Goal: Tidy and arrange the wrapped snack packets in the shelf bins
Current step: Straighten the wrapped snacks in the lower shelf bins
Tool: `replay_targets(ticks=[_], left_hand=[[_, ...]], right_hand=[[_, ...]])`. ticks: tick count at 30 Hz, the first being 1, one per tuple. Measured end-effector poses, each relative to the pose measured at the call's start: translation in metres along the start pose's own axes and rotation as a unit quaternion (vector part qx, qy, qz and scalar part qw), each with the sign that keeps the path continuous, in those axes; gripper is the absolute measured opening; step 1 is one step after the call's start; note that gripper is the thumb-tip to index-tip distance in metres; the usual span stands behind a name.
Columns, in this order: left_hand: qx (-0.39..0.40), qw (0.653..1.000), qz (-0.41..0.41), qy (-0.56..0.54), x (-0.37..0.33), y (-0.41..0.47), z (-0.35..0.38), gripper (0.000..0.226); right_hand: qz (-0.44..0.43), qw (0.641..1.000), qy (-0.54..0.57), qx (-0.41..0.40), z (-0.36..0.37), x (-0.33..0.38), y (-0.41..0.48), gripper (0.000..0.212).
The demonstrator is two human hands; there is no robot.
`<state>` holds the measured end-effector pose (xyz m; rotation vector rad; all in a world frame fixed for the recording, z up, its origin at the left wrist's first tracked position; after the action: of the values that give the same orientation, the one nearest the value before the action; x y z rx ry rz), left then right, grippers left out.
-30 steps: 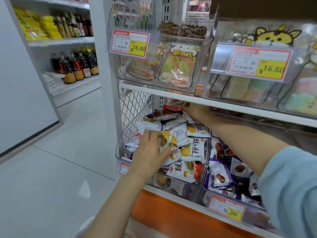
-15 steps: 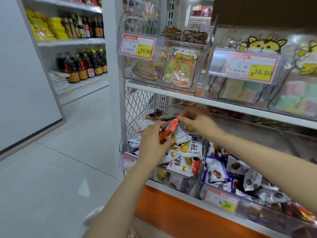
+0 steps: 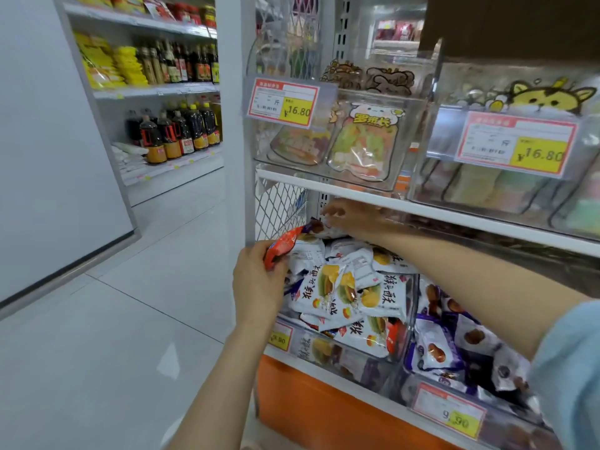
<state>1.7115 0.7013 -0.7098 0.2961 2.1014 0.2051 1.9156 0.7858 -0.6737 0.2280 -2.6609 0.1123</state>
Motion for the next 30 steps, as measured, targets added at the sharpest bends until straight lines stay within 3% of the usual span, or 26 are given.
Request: replay_targets(ticks=[10,14,21,25,30], left_hand=[[0.028,0.999,-0.044,-0.012,0.012,0.002,-0.001,0.020],[0.029,0.999,-0.037,-0.013,0.009,0.004,-0.005,0.019],[0.037,0.999,-0.034,-0.011,0.008,0.005,-0.003,0.019],[0.048,0.999,-0.026,-0.007,0.010,0.004,-0.003,0.021],[0.059,0.998,0.015,-0.001,0.001,0.003,-0.007,0.031]], right_hand=[[0.081,0.974,-0.116,0.178,0.020,0.002,0.059,0.043],[0.083,0.966,-0.082,0.230,0.021,0.002,0.063,0.046],[0.028,0.989,-0.039,0.139,0.026,-0.003,0.066,0.039],[-0.041,0.996,0.051,0.054,0.017,0.012,0.048,0.030],[-0.098,0.981,0.157,0.049,0.010,0.036,0.000,0.053]])
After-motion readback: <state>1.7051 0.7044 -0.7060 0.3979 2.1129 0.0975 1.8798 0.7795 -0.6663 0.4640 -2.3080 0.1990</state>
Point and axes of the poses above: each hand's wrist, its own y-axis towards the middle knuckle, its own z-axis out of the palm, x = y × z, the point moved 2 cm from there along y, towards the middle knuckle, and after that the axes turned 14 degrees about x, right-handed, at the moved point
